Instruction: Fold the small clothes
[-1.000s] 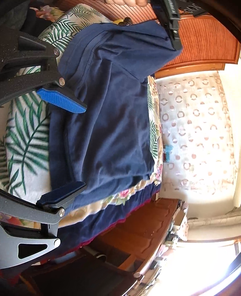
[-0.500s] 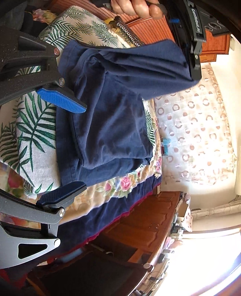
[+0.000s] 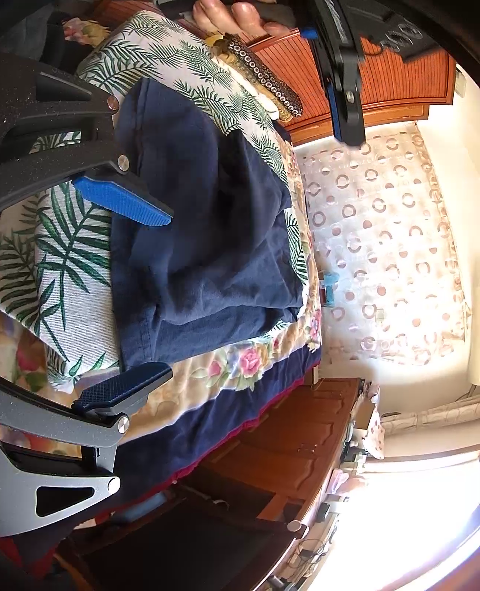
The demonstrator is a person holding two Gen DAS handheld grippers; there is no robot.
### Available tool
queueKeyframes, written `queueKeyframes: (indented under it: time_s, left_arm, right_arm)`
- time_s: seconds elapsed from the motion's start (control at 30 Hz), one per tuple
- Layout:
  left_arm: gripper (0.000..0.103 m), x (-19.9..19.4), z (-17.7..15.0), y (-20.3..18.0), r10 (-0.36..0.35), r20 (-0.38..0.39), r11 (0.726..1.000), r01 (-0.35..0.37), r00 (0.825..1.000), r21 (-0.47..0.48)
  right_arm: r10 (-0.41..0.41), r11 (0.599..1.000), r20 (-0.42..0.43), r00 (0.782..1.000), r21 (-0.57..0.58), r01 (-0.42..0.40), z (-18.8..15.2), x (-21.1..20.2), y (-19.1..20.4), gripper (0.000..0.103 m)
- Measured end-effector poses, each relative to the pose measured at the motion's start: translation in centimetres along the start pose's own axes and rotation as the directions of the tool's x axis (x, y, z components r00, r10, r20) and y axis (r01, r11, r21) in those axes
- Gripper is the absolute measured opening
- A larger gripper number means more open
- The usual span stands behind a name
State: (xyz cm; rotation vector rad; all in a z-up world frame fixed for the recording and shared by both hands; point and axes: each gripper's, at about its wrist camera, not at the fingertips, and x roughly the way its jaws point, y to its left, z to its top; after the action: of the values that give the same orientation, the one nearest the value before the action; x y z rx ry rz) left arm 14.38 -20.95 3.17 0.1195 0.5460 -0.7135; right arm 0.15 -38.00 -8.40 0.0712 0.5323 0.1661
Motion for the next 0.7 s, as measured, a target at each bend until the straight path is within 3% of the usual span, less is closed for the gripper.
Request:
queueKeyframes:
  time_s: [0.07, 0.1, 0.13, 0.43, 0.7]
  left_arm:
    - [0.061, -0.7, -0.6, 0.7, 0.017, -0.005, 1.000, -0.017, 1.000, -0.002]
    - [0.078, -1.1, -1.0, 1.2, 0.026, -0.006, 1.000, -0.026, 1.000, -0.003]
    - [0.083, -1.5, -1.4, 1.6, 0.036, -0.004, 0.999, -0.036, 0.999, -0.003]
    - [0.083, -4.7, -6.6, 6.2, 0.197, -0.046, 0.978, -0.199, 0.979, -0.058]
    - [0.083, -7.0, -10.7, 9.7, 0.259, -0.072, 0.951, -0.268, 0.963, -0.154]
  right_arm:
    - [-0.002, 1.000, 0.002, 1.000, -0.006, 0.002, 0.2, 0.0, 0.1, 0.078]
    - [-0.003, 1.000, 0.003, 1.000, -0.009, 0.003, 0.2, 0.1, 0.2, 0.078]
    - [-0.004, 1.000, 0.003, 1.000, -0.011, 0.004, 0.3, 0.1, 0.2, 0.078]
    - [0.035, 0.997, 0.002, 0.999, -0.068, -0.035, 2.0, 1.5, 2.1, 0.078]
    - [0.129, 0.980, -0.039, 0.991, -0.148, -0.133, 4.7, 5.0, 6.2, 0.078]
